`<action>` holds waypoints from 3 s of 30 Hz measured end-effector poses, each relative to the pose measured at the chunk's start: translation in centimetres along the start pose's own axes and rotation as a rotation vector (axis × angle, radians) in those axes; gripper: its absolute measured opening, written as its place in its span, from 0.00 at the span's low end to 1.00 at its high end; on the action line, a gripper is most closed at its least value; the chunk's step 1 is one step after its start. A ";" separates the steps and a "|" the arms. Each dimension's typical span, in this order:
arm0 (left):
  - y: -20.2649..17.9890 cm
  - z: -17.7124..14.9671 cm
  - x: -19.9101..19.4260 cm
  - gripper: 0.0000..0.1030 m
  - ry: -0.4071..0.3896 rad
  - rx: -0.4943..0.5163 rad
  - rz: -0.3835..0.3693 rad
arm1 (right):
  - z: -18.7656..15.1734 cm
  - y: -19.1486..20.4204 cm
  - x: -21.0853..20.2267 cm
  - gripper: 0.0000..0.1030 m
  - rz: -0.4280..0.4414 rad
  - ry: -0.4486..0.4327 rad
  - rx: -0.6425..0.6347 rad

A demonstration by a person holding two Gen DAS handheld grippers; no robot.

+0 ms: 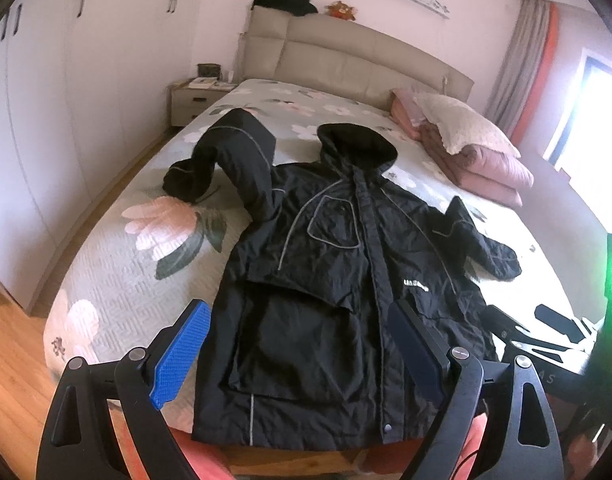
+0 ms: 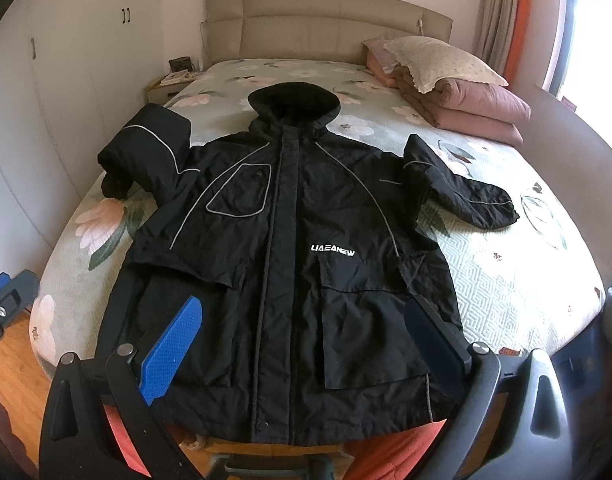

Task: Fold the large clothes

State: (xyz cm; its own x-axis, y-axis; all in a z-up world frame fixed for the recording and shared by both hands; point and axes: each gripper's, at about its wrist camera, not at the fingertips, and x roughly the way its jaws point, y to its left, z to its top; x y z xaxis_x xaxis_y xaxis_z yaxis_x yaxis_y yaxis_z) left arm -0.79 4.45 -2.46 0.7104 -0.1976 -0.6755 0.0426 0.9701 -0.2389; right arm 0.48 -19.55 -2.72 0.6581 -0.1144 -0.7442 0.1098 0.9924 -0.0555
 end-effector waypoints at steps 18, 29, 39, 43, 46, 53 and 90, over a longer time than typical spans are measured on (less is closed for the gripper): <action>15.9 10.4 11.7 0.88 -0.098 -0.231 0.043 | 4.5 1.5 15.0 0.99 0.007 0.036 -0.044; 27.7 13.9 31.1 0.88 0.045 -0.653 -0.195 | 4.4 4.3 28.3 0.98 0.080 0.042 -0.106; 27.7 14.2 39.6 0.26 0.101 -0.677 -0.177 | 3.2 3.0 29.7 0.99 0.114 0.066 -0.022; 26.7 14.9 37.2 0.18 0.023 -0.580 -0.078 | 3.2 3.4 29.8 0.99 0.098 0.071 -0.048; 27.8 15.5 32.3 0.18 -0.095 -0.534 0.041 | 3.4 3.5 29.7 0.99 0.090 0.079 -0.054; 34.1 14.7 26.2 0.18 -0.099 -0.458 0.395 | 8.6 7.8 26.8 0.88 0.166 0.024 -0.131; -5.4 11.6 26.8 0.18 -0.057 0.288 -0.214 | 7.0 0.1 23.4 0.72 0.165 0.034 -0.032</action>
State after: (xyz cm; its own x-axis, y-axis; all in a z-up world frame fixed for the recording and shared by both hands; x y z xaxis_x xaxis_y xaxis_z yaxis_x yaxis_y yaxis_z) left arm 26.19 -4.42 -11.22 0.7017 -0.3999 -0.5896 0.3848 0.9093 -0.1587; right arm 21.11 -22.44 -15.46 0.6397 0.0509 -0.7669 -0.0215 0.9986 0.0483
